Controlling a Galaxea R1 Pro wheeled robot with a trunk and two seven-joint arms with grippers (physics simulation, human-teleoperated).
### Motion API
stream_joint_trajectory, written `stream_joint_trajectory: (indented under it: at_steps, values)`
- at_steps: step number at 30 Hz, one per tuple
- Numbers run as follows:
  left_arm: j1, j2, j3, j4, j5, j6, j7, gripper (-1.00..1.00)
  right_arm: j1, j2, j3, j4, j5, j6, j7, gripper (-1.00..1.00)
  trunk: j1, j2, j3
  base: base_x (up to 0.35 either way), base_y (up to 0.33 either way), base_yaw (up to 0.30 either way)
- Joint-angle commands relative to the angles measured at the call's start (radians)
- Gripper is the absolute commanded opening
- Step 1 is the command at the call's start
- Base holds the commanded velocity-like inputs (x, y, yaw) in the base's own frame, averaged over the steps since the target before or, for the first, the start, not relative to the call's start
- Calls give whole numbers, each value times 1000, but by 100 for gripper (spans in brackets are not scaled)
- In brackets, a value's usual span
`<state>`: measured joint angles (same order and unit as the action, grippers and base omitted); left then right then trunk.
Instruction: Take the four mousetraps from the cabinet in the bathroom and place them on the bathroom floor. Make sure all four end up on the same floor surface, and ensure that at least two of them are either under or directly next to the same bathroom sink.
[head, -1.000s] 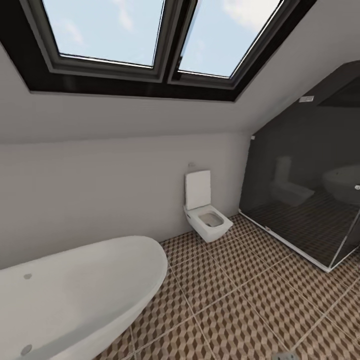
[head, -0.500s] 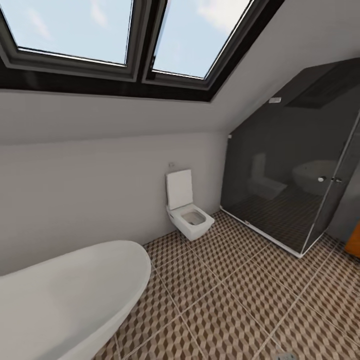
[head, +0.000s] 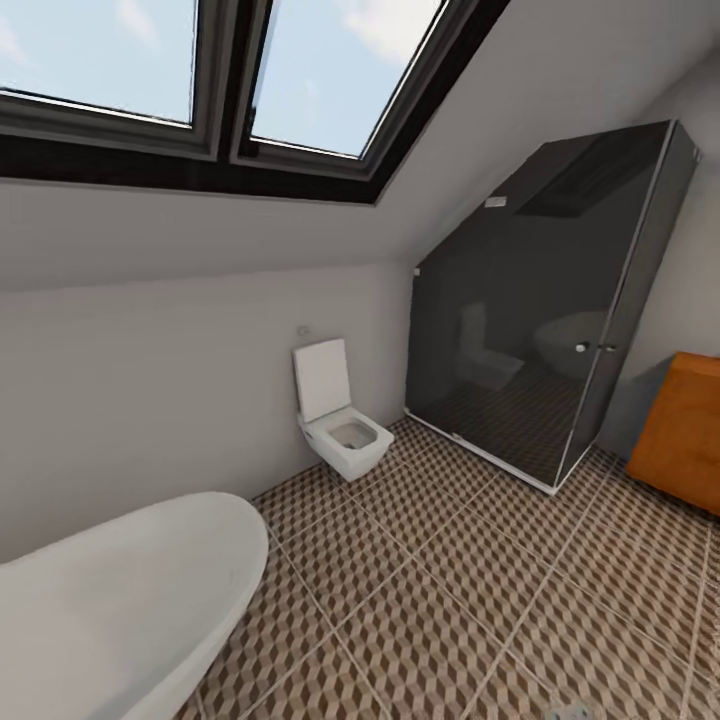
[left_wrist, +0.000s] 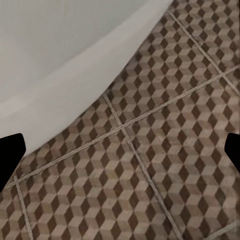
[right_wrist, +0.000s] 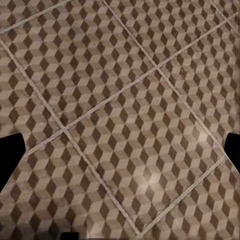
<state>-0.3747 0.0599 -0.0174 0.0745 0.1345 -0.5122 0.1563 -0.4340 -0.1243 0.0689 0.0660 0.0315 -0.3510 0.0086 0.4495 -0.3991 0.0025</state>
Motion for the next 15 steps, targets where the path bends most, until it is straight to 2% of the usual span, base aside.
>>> stream_joint_trajectory:
  at_steps: [1, 15]
  values:
    - [-1, 0, -3, 4, 7, -6, -1, 100, -2, 0, 6, 5, 1, -6, 1, 100, 0, -1, 0, 0, 0, -267]
    - [-1, 0, -3, 4, 6, -6, -1, 100, -2, 0, 6, 5, 1, -6, 1, 100, 0, -1, 0, 0, 0, -267]
